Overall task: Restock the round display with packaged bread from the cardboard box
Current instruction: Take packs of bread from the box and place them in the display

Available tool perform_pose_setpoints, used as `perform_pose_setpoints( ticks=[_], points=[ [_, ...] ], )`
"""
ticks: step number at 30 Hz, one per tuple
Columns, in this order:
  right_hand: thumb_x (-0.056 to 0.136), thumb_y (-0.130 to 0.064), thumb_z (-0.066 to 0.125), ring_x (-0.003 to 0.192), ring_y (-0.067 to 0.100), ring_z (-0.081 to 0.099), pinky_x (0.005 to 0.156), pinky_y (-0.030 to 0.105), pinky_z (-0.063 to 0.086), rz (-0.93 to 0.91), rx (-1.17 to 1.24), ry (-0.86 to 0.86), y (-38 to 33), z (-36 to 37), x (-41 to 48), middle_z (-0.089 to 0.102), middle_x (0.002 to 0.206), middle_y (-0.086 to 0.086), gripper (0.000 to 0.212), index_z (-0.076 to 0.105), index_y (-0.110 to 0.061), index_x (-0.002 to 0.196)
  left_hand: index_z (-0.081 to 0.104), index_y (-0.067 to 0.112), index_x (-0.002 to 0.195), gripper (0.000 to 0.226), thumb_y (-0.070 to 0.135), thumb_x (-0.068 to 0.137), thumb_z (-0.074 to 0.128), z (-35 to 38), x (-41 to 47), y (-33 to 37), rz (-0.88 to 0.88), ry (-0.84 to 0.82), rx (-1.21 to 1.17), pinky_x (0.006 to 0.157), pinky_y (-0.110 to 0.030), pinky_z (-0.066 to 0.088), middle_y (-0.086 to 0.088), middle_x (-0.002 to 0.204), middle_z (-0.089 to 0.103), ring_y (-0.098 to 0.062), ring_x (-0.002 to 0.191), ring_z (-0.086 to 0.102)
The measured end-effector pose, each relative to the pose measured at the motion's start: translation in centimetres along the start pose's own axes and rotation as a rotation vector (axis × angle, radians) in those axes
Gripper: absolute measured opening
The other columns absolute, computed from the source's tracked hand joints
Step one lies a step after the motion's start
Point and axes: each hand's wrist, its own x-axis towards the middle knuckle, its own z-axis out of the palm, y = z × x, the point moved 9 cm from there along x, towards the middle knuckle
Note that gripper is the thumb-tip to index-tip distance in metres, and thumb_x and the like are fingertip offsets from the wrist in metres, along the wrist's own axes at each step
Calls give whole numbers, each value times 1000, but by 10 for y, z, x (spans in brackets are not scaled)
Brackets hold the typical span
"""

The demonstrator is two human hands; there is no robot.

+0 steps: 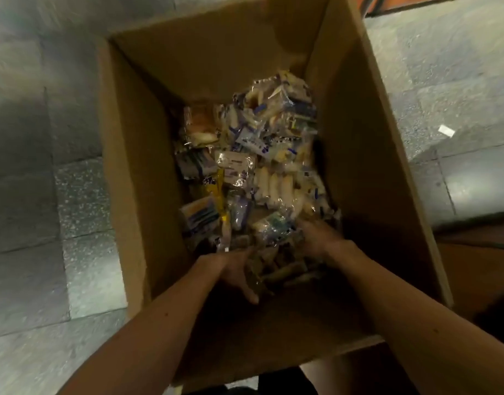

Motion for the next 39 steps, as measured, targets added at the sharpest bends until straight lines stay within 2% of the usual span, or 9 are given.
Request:
perform_pose_setpoints(
  ticks=[2,4,12,15,21,32,35,37,39],
  points=[
    [82,-32,78,151,26,15,118,47,29,-72,-79,-35,-5,10,13,9,166,-1,100,13,-26,159,0,32,158,136,41,59,93,6,5,-7,-9,-1,122,121,-46,25,-2,166,12,-30,150,19],
    [89,-22,69,153,24,9,119,47,26,-125,-136,-85,-12,20,19,1,167,-4,92,9,-26,159,2,31,158,129,34,65,92,7,4,-9,-7,68,155,118,-45,31,-5,164,20,-32,148,25],
    [76,-46,78,144,35,22,116,63,19,-185,-664,-193,-15,56,8,28,155,11,95,28,-24,153,49,19,138,87,34,64,92,-7,-3,-4,-45,209,83,104,-40,47,-7,142,52,-29,127,51],
    [86,-41,69,143,35,23,115,63,15,-182,-696,-148,-20,58,8,33,153,12,72,38,-25,149,57,18,127,63,29,72,86,-14,-9,-9,-74,237,-15,101,-40,48,-3,134,52,-26,120,51],
    [91,-35,64,128,23,49,110,45,32,-180,-575,-125,-26,43,11,59,136,3,38,60,-25,128,57,29,112,51,26,71,88,-23,-23,-7,-14,213,-229,99,-39,48,4,118,58,-20,113,55],
    [85,-30,76,105,27,62,92,42,54,10,84,41,-23,-95,-57,63,120,8,50,56,-9,126,49,19,119,70,34,66,91,-133,-118,11,78,448,-467,87,-44,57,-2,110,65,-23,94,68],
    [83,-32,78,86,21,67,67,28,55,76,244,160,-21,-125,-87,65,102,4,47,53,-11,117,59,18,117,67,38,63,93,-163,-154,14,141,522,-478,89,-46,57,-4,108,72,-25,97,70],
    [81,-28,81,82,19,67,62,23,52,95,338,273,-21,-141,-113,66,102,4,44,55,-14,114,63,21,118,76,48,54,95,-181,-174,15,179,561,-496,86,-42,59,0,110,74,-19,99,71],
    [80,-22,82,84,21,68,64,30,58,106,457,359,-24,-152,-143,67,101,7,37,57,-16,108,68,22,113,59,36,61,95,-193,-203,28,260,578,-490,84,-31,56,5,105,74,-14,100,69]
  ],
)
